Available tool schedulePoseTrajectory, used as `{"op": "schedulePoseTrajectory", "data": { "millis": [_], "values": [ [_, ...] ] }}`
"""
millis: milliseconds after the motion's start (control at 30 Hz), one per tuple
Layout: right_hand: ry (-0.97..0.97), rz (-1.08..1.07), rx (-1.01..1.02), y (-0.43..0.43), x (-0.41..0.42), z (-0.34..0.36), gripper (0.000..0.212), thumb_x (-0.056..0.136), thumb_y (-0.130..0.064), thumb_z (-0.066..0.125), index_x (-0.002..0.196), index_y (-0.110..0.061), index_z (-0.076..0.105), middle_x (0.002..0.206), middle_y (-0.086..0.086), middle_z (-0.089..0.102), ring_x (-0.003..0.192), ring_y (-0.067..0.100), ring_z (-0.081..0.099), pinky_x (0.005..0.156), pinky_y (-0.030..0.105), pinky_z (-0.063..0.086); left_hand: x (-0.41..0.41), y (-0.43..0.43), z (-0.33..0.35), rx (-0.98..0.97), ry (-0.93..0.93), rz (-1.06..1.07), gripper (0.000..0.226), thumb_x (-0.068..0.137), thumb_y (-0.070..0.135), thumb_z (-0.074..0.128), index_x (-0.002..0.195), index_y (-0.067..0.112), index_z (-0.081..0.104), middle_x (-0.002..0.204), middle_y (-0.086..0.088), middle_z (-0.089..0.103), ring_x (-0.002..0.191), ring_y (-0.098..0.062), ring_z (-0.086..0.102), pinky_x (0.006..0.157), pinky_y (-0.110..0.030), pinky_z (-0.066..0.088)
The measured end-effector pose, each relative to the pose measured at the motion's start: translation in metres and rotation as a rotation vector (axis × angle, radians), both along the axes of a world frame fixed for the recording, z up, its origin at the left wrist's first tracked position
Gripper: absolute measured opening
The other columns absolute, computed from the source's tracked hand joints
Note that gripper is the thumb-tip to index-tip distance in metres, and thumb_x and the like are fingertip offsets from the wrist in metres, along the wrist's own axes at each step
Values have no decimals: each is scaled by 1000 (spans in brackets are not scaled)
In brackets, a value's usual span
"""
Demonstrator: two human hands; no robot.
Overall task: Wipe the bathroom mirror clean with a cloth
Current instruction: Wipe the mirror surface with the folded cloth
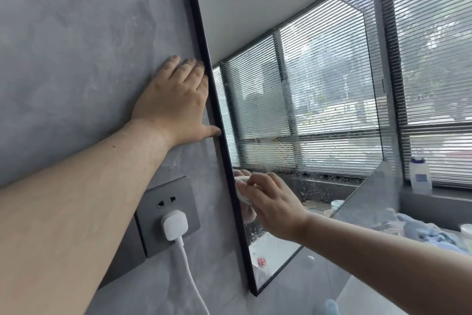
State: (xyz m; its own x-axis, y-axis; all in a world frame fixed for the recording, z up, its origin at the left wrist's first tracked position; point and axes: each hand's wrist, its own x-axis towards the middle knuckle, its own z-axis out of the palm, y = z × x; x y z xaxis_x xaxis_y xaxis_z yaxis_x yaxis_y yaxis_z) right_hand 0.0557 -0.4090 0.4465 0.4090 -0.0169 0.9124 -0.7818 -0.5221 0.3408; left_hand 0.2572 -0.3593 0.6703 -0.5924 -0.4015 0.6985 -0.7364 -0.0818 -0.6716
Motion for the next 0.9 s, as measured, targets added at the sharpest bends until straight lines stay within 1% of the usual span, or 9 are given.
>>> {"op": "schedulePoseTrajectory", "data": {
  "millis": [67, 133, 233, 300, 467, 533, 667, 800, 900],
  "values": [
    [35, 5, -16, -1, -1, 6, 48, 85, -9, 58, 131, -12, 49, 123, 6, 45, 102, 26, 52, 86, 42, 53, 0, 1, 0, 3, 7, -2, 119, 70, 89, 28, 151, 2, 29, 160, -14, 27, 150, -27, 20, 123, -46, 8],
    [34, 20, -21, -2, 1, 16, 48, 85, -9, 58, 132, -12, 48, 124, 5, 45, 98, 27, 56, 84, 41, 53, 0, 1, 0, 5, 12, -12, 118, 70, 89, 30, 151, 2, 29, 160, -14, 27, 150, -27, 20, 123, -45, 7],
    [-105, 49, -19, -4, 12, 48, 42, 93, -14, 53, 135, -13, 48, 119, 3, 46, 96, 26, 54, 80, 39, 52, 0, 2, -1, 8, 19, -21, 118, 70, 88, 32, 150, 1, 31, 159, -14, 29, 149, -27, 22, 123, -45, 8],
    [-227, 64, -25, -4, 23, 79, 39, 97, -18, 50, 134, -11, 54, 116, 2, 46, 97, 27, 54, 81, 39, 51, 0, 1, 0, 7, 25, -37, 117, 70, 87, 35, 149, 1, 35, 158, -14, 32, 148, -28, 25, 123, -45, 9],
    [-409, 70, 31, 2, 39, 129, 37, 96, -15, 57, 132, -13, 61, 116, 7, 56, 105, 25, 52, 85, 36, 48, 0, 0, -1, 30, 42, -68, 115, 70, 85, 43, 148, 1, 35, 157, -14, 33, 148, -27, 25, 123, -44, 8],
    [-421, 62, 42, 3, 41, 126, 39, 97, -18, 55, 135, -14, 60, 117, 7, 56, 105, 27, 53, 85, 37, 48, 0, 0, -1, 27, 40, -74, 114, 69, 85, 46, 147, 1, 38, 156, -15, 35, 147, -27, 27, 123, -44, 10],
    [-376, 72, 0, 1, 39, 92, 39, 99, -23, 48, 134, -12, 61, 115, 6, 54, 97, 28, 54, 80, 38, 50, 0, 0, -2, 14, 36, -59, 113, 69, 84, 38, 146, 1, 41, 155, -15, 37, 146, -28, 29, 123, -45, 11],
    [-315, 83, -30, -1, 32, 64, 38, 99, -20, 48, 132, -7, 61, 113, 3, 49, 93, 25, 53, 81, 35, 49, 0, 1, -2, 13, 25, -40, 116, 70, 87, 38, 148, 2, 37, 157, -14, 35, 147, -27, 27, 123, -45, 11],
    [-319, 96, -31, -4, 32, 71, 38, 98, -19, 48, 132, -8, 61, 113, 2, 49, 93, 27, 56, 78, 40, 53, 0, 2, -2, 7, 27, -35, 115, 71, 87, 35, 149, 2, 35, 158, -13, 32, 148, -27, 25, 123, -44, 10]
  ]
}}
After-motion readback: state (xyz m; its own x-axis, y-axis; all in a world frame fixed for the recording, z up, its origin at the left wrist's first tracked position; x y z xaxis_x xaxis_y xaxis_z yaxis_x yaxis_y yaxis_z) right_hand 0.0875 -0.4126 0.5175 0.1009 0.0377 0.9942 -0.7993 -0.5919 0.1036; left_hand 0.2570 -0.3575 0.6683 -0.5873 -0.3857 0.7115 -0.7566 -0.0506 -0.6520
